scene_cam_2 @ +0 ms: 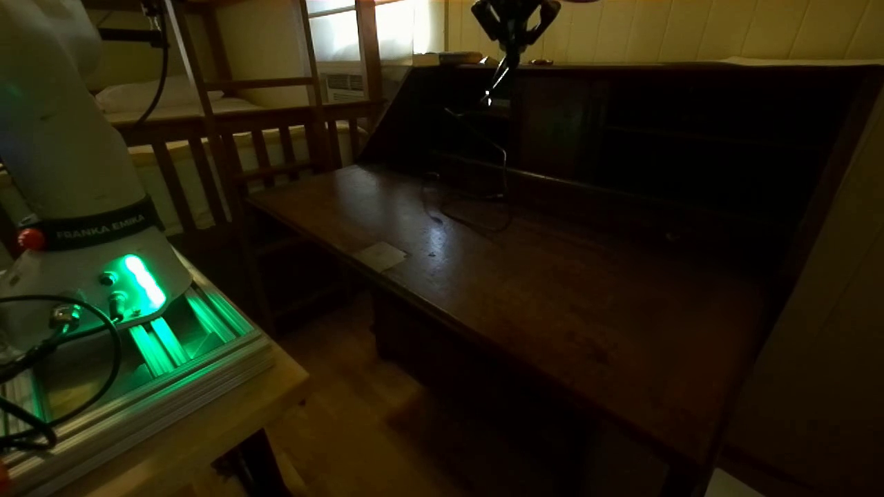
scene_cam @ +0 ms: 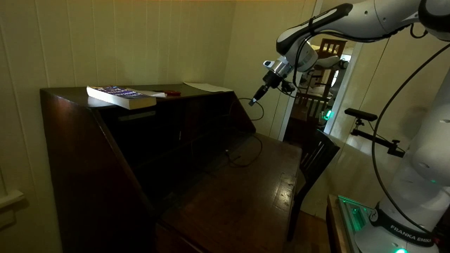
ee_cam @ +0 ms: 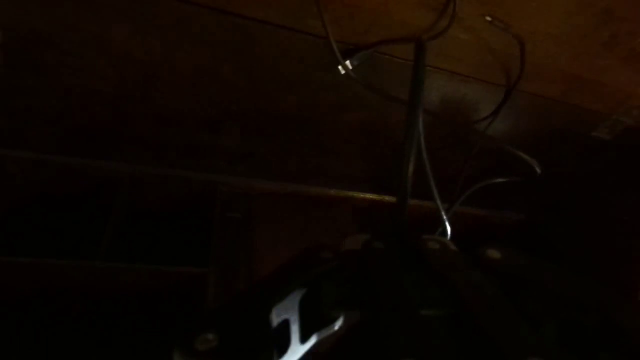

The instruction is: Move the black cable to the right.

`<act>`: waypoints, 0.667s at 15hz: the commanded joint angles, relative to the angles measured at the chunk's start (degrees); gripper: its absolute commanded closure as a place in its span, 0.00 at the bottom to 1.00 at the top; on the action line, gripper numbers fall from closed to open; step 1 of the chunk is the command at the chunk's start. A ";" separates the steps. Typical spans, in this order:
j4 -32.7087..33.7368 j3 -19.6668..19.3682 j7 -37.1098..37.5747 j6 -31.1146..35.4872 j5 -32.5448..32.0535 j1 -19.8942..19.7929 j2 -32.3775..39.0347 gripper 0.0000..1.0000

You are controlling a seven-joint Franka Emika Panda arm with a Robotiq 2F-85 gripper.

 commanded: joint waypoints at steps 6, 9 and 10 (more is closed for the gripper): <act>-11.79 -3.24 0.06 28.63 -14.19 5.41 -8.54 0.99; -15.04 -0.67 0.30 43.37 -16.36 4.18 -7.16 0.99; -15.81 -0.23 -0.03 48.32 -16.24 4.12 -6.35 0.99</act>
